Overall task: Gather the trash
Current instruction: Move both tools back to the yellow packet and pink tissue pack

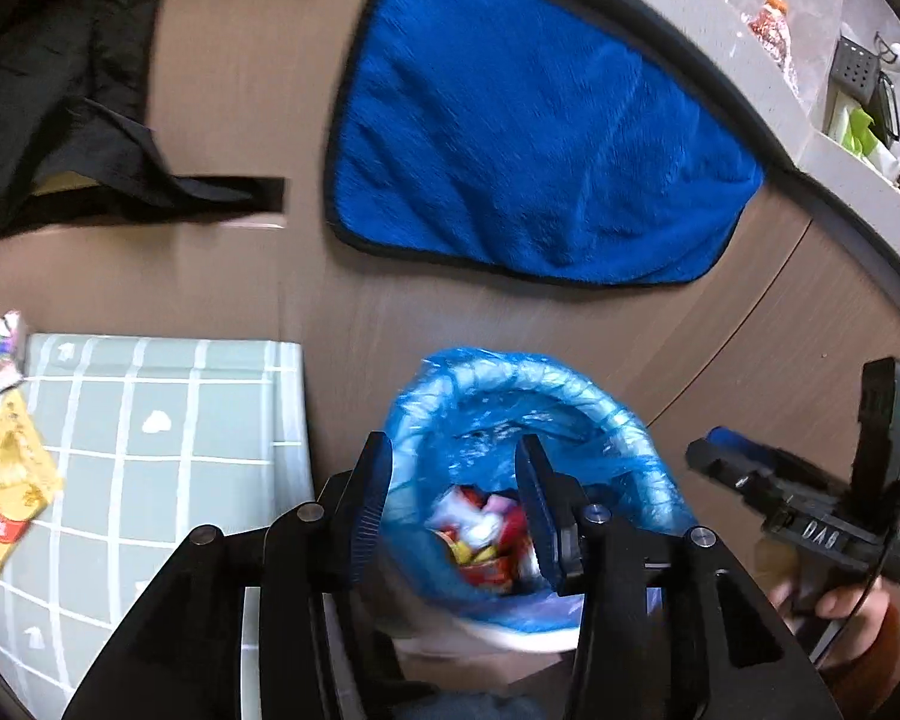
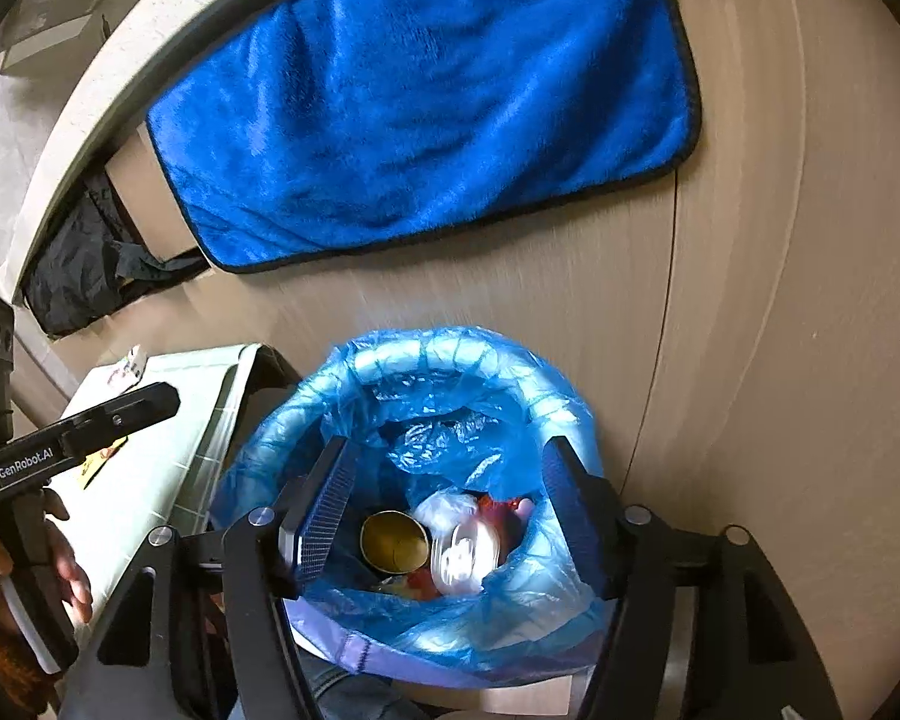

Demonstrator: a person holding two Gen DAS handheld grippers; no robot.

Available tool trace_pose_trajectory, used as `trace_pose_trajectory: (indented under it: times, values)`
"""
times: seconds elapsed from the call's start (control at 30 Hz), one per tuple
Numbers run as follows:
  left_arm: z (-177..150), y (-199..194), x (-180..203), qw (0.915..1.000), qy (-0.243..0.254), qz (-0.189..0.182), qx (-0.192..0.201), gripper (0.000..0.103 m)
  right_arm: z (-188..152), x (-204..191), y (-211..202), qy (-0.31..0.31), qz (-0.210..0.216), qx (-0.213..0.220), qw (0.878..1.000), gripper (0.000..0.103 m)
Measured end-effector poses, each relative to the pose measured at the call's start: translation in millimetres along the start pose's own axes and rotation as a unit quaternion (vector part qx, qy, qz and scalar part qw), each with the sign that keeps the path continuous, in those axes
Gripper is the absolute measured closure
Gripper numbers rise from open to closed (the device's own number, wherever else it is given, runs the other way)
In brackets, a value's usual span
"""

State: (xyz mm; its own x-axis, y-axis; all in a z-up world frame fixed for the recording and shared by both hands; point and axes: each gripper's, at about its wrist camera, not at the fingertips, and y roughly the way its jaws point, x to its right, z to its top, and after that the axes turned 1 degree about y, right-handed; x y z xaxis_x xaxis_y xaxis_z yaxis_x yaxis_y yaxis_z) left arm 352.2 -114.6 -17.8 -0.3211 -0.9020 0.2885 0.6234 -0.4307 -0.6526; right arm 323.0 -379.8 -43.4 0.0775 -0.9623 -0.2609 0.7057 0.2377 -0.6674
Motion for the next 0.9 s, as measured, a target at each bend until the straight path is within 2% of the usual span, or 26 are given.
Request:
trace_pose_trajectory:
  times: [0.1, 0.17, 0.3, 0.43, 0.63, 0.8, 0.9]
  values:
    - [-8, -19, -19, 1.0000, -0.005, 0.003, 0.004, 0.059, 3, -11, -14, -0.003, 0.006, 0.013, 1.000, 0.041]
    - [-15, -32, -35, 0.9998, -0.007, 0.018, 0.005, 0.059, 5, -23, -20, -0.008, 0.013, 0.022, 1.000, 0.041]
    - [-32, -62, -81, 0.9969, -0.023, 0.074, 0.013, 0.059, 9, -61, -23, -0.033, 0.031, 0.031, 0.999, 0.040]
    - [-46, -92, -141, 0.9901, -0.060, 0.125, 0.024, 0.059, 13, -127, -2, -0.077, 0.080, -0.001, 0.994, 0.039]
    - [-72, -148, -223, 0.9778, -0.104, 0.176, 0.047, 0.059, 8, -225, 43, -0.134, 0.135, -0.049, 0.981, 0.039]
    - [-86, -179, -271, 0.9713, -0.125, 0.194, 0.058, 0.059, -7, -300, 99, -0.169, 0.162, -0.113, 0.966, 0.039]
    - [-87, -187, -293, 0.9722, -0.127, 0.189, 0.056, 0.059, -14, -334, 126, -0.192, 0.164, -0.138, 0.958, 0.039]
